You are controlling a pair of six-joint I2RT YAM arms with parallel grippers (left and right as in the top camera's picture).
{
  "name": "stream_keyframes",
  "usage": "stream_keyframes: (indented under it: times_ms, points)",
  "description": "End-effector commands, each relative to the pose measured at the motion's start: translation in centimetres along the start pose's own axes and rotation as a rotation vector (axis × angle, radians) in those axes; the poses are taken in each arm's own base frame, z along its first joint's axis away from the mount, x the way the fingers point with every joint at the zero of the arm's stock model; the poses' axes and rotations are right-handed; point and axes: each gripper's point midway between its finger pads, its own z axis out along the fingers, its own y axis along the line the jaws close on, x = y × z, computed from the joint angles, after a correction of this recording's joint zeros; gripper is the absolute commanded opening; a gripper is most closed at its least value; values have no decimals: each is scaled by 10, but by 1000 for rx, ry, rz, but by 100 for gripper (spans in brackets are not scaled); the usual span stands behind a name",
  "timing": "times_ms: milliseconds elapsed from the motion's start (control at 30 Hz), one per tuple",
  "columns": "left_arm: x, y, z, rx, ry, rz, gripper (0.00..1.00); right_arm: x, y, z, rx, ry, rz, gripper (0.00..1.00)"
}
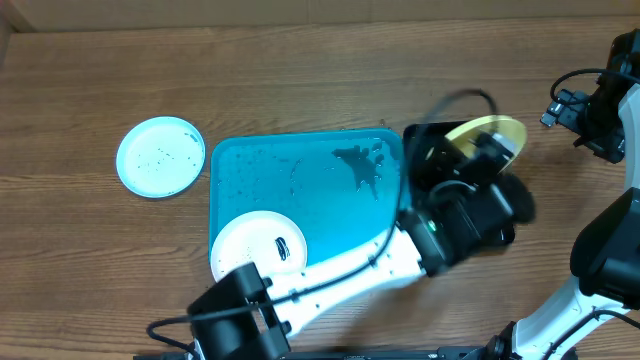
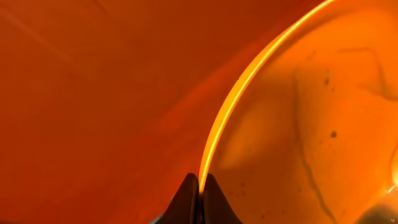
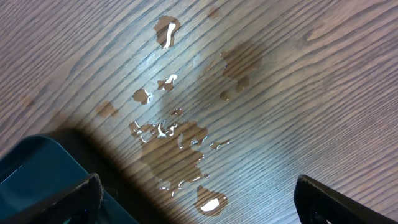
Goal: Clean dirty plates on tray and stack at the side
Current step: 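Lift the yellow plate with the left gripper and dip it in the basin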
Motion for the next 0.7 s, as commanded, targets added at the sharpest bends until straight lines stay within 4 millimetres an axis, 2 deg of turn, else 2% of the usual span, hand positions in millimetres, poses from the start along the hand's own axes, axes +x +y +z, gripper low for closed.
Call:
stream_keyframes:
  times_ms: [0,233,667]
  points:
    - [-22,42,-25,-285,-25,134,4,-5,2,-8,-13,-29,5,100]
    - [-45,52,-48,-382,-58,141,4,-5,2,-8,-13,-29,5,100]
    - [-49,55,-49,-388,-66,122,4,-5,2,-8,-13,-29,5,100]
